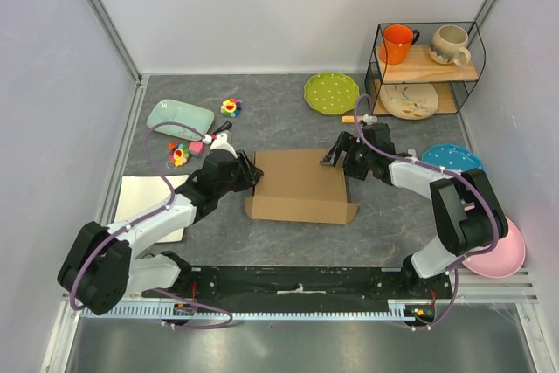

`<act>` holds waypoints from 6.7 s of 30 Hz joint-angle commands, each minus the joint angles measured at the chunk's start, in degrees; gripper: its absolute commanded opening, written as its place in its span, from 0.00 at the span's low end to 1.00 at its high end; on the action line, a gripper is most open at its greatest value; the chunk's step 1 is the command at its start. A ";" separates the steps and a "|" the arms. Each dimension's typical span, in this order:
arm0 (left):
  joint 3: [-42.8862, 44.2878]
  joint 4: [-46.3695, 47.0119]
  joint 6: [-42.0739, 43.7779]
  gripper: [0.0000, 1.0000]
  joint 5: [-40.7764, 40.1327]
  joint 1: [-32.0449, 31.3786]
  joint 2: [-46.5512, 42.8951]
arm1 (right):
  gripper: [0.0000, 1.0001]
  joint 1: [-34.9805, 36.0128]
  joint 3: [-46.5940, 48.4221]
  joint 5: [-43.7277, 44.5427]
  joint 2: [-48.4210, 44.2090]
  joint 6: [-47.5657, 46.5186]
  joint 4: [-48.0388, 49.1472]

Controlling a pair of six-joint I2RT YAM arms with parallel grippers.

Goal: Fold the paper box

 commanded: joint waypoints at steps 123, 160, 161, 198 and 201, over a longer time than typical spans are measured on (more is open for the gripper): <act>-13.02 18.14 -8.45 0.04 8.48 2.23 9.98 | 0.00 10.30 -15.18 13.92 0.23 2.56 10.33; -18.38 23.85 -6.96 0.50 14.20 3.73 -3.56 | 0.43 6.34 -22.38 14.27 -20.16 -1.31 3.65; -18.81 24.90 -7.05 0.49 14.28 3.73 -2.86 | 0.42 6.34 -22.65 14.36 -19.81 -1.23 4.00; -18.64 1.97 -11.18 0.19 -0.41 4.34 -17.81 | 0.05 1.33 -28.78 16.21 -41.78 0.96 -8.68; -19.34 5.92 -11.09 0.13 1.27 4.34 -16.30 | 0.01 1.33 -30.90 12.53 -43.36 2.28 -5.51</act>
